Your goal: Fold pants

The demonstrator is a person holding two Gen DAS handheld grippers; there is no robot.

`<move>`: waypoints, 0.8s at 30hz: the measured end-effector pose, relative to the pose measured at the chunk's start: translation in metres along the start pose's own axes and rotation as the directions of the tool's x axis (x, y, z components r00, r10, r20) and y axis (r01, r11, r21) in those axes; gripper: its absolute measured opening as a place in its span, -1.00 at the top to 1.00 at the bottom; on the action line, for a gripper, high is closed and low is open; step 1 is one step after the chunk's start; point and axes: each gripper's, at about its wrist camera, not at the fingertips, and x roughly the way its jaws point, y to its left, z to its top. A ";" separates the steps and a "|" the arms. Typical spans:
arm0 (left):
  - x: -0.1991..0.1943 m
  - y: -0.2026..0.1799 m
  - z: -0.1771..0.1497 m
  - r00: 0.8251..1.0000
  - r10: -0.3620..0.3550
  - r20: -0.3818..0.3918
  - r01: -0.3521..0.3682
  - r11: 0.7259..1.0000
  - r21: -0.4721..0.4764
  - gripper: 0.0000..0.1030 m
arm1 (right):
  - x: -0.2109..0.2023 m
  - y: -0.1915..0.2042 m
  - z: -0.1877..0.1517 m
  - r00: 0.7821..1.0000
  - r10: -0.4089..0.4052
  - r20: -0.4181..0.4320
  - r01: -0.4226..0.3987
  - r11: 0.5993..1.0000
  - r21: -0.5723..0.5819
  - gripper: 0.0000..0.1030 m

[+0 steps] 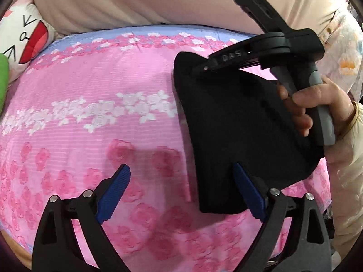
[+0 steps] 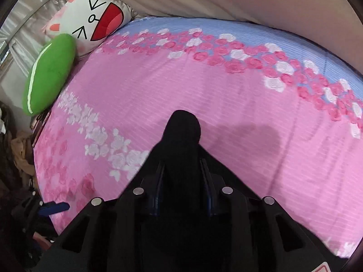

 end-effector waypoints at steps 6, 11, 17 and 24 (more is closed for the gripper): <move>0.002 0.009 0.007 0.999 0.032 0.022 -0.032 0.999 -0.001 -0.75 | 0.033 0.027 0.026 0.999 -0.034 0.021 0.035 0.999 -0.035 0.64; 0.001 0.012 0.012 1.000 0.007 0.024 -0.007 1.000 -0.028 -0.75 | -0.040 0.008 -0.002 0.983 -0.053 0.178 0.049 0.998 0.030 0.05; -0.001 -0.008 0.023 0.997 -0.013 0.071 0.014 1.000 -0.020 -0.83 | -0.155 -0.078 -0.122 0.919 -0.269 0.290 0.176 0.935 0.309 -0.37; 0.024 -0.061 0.034 0.997 0.043 0.058 -0.044 0.999 0.011 -0.83 | -0.126 -0.124 -0.195 0.962 -0.149 0.229 0.034 0.896 0.443 -0.39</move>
